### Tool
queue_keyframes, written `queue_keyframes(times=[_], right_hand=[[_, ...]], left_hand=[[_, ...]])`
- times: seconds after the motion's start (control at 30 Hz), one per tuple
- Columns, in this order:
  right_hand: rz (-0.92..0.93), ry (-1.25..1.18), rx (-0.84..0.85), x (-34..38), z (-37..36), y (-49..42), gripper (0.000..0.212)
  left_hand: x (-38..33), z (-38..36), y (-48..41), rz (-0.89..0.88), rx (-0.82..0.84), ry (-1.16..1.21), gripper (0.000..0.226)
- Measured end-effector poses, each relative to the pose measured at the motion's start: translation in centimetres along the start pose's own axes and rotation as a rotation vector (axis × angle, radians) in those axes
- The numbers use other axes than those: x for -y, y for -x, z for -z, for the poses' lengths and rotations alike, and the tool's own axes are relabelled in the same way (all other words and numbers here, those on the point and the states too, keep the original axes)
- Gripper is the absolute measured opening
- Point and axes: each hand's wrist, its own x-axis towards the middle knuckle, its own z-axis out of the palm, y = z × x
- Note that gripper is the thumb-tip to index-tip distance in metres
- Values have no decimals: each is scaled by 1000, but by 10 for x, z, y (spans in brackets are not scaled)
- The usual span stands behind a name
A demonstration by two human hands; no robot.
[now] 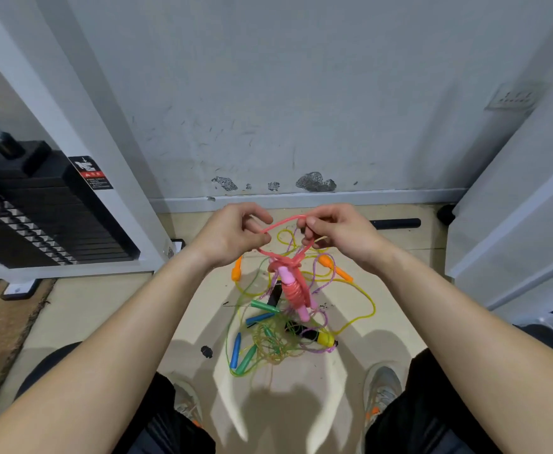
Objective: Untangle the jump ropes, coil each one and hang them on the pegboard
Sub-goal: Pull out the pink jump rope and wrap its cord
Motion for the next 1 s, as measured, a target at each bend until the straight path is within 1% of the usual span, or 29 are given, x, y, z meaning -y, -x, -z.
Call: queue_keyframes(times=[0.1,0.13,0.17,0.23,0.3,0.37,0.47,0.57,0.7,0.8,1.0], right_hand=[[-4,7,-33,7,1,-1,24],[-10,-27,-59,8,2,-3,23],[-8,-67,-93,9,3,-7,21],[5,-142,-143,11,10,-20,16],[4,-196,-171,8,18,-41,18],[-3,-223,-174,4,25,-66,20],[-51,-248,-192,4,39,-112,17],[-91,-237,-224,29,55,-147,18],[-123,-258,-229,109,73,-156,16],[-132,-266,-227,194,88,-146,17],[-109,-262,-222,370,117,-110,16]], left_hand=[[1,-5,-8,-65,-91,-235,19],[-1,-6,-12,-81,-118,-262,15],[-4,-8,-16,-89,-143,-232,12],[-5,-11,-29,-35,-160,52,7],[-3,-12,-48,27,-152,310,10],[0,-11,-70,57,-145,445,13],[-2,1,-113,110,-122,531,9],[-22,27,-146,138,-87,483,8],[-93,80,-157,163,-92,510,11],[-164,133,-150,167,-76,467,7],[-310,234,-124,174,-32,422,9]])
